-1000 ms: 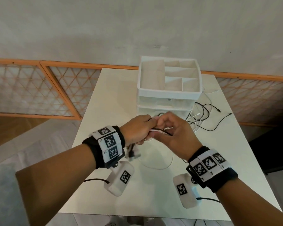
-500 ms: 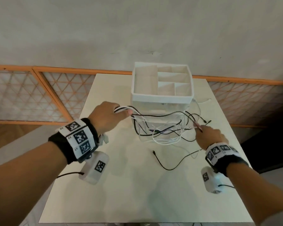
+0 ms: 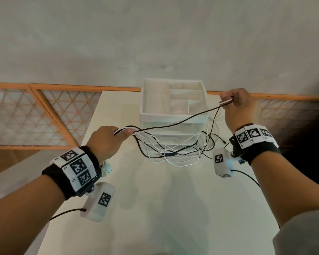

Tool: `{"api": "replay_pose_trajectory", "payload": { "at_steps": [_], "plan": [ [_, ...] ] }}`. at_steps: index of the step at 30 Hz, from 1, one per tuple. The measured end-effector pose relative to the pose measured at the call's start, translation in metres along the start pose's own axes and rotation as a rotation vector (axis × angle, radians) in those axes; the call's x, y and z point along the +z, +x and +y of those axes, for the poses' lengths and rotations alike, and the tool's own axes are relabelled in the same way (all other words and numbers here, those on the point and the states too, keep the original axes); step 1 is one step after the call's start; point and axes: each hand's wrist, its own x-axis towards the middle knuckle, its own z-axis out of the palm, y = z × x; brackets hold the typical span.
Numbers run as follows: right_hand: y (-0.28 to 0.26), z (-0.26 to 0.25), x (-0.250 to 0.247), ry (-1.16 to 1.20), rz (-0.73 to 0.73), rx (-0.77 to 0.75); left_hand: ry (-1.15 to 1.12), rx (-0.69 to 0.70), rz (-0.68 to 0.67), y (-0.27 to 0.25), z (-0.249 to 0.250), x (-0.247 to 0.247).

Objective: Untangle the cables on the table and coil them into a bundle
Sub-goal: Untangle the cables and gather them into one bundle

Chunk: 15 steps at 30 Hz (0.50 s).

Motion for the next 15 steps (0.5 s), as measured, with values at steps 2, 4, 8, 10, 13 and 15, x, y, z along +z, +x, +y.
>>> {"api": "replay_pose_trajectory", "payload": {
  "at_steps": [2, 4, 8, 10, 13, 15],
  "plan": [
    [-0.002, 0.004, 0.0, 0.04, 0.032, -0.029, 0.029, -0.006, 0.027, 0.0, -0.002, -0.001],
    [-0.001, 0.006, 0.002, 0.045, 0.069, -0.065, 0.082, 0.006, 0.055, -0.001, -0.003, 0.001],
    [-0.001, 0.034, 0.005, -0.264, -0.043, 0.126, -0.028, -0.003, 0.168, 0.005, -0.009, 0.003],
    [-0.01, 0.076, 0.002, -0.482, -0.246, 0.338, -0.121, -0.03, 0.252, 0.009, -0.012, -0.003],
    [-0.032, 0.113, -0.007, -0.569, -0.325, 0.562, -0.192, -0.02, 0.278, 0.009, -0.011, -0.009],
    [-0.032, 0.107, -0.008, -0.546, -0.24, 0.535, -0.107, 0.036, 0.172, 0.007, -0.008, -0.003]
  ]
}}
